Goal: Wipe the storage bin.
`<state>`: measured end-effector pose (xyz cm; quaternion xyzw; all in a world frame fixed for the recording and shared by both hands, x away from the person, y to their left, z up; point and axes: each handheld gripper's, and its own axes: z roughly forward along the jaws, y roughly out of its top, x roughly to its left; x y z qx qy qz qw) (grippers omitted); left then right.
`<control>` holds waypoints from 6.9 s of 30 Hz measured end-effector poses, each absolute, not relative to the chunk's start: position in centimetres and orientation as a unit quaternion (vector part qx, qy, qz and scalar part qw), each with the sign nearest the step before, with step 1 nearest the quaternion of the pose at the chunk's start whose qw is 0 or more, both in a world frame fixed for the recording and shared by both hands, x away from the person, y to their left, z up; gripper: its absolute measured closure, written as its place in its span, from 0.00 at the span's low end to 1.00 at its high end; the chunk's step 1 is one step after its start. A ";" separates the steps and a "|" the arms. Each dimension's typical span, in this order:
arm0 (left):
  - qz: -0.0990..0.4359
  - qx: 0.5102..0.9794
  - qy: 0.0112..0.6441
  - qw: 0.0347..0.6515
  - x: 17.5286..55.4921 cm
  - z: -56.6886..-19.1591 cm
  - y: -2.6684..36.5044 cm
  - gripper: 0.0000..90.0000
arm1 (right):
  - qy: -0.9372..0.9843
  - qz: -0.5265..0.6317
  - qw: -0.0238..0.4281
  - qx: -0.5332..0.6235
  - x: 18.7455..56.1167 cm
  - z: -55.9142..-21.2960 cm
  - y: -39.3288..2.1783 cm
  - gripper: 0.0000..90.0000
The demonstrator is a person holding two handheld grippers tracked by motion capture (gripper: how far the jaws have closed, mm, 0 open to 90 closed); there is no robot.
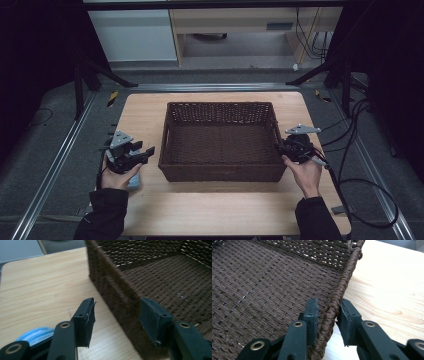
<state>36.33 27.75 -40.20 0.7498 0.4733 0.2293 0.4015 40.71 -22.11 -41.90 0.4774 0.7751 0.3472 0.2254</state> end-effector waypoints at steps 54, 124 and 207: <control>0.215 0.760 0.475 0.388 39.1 -41.6 25.0 0.61 | 0.756 0.350 0.254 0.492 41.1 -41.0 -21.5 0.88; 0.248 0.739 0.483 0.398 37.9 -40.2 25.9 0.47 | 0.729 0.350 0.282 0.517 40.0 -40.5 -20.6 0.41; 0.215 0.766 0.452 0.404 34.9 -41.9 24.4 0.66 | 0.744 0.409 0.214 0.484 39.9 -42.0 -16.0 0.52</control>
